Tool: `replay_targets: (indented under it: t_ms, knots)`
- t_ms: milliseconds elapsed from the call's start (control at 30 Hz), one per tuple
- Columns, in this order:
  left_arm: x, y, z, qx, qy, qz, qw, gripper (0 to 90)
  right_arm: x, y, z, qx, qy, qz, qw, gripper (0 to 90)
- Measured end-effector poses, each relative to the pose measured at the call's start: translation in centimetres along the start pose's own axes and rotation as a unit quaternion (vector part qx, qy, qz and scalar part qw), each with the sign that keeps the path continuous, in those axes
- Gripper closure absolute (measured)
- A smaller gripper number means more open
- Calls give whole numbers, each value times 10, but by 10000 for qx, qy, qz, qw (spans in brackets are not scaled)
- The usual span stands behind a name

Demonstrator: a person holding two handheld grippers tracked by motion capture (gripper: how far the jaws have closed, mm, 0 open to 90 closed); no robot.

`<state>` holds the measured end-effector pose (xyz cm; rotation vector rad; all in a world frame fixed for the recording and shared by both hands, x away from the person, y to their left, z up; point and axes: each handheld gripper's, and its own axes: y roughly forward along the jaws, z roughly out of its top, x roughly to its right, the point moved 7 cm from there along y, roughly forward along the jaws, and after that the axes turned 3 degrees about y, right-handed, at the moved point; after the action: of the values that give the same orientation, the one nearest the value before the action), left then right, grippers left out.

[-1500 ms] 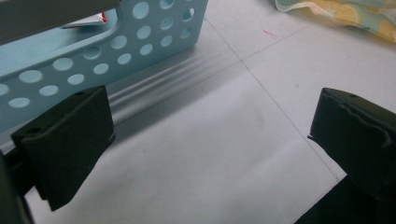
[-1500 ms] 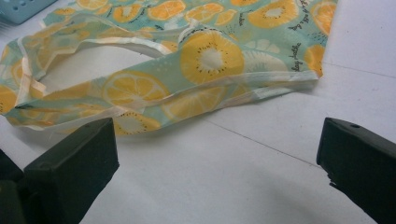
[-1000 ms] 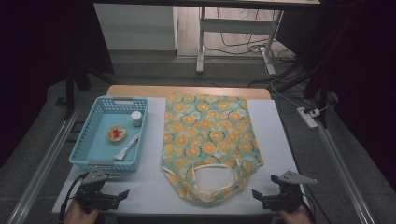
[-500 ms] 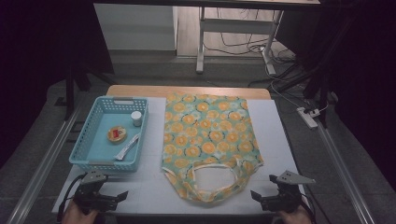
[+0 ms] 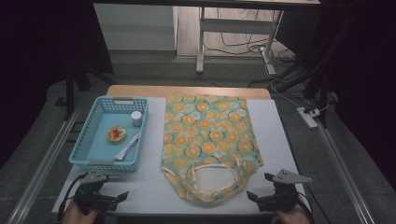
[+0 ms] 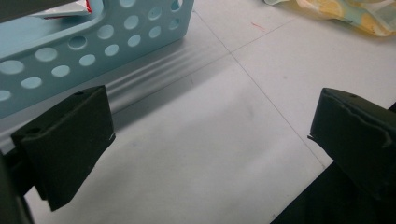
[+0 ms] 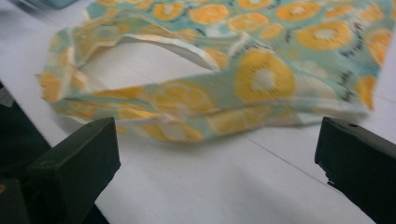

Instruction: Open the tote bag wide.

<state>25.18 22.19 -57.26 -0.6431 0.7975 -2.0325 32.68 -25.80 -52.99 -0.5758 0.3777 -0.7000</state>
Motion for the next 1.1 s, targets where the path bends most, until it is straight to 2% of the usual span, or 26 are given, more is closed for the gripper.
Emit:
replay_targets:
  t_ms: [133, 667, 967, 1100]
  knots:
    - [0, 1, 0, -29, 7, -11, 10000, 0, -7, 6, 4, -90, -234, 12, 9997, 2]
    - [2, 3, 0, -146, 99, -15, 9998, 0, -25, 21, 12, -318, -486, 306, 9978, 1]
    - [1, 3, 0, -130, 63, -33, 9999, 0, -42, 37, 22, -455, -801, 532, 9943, 2]
    - [1, 3, 0, -124, 44, -42, 9999, 0, -51, 46, 28, -530, -947, 731, 9914, 2]
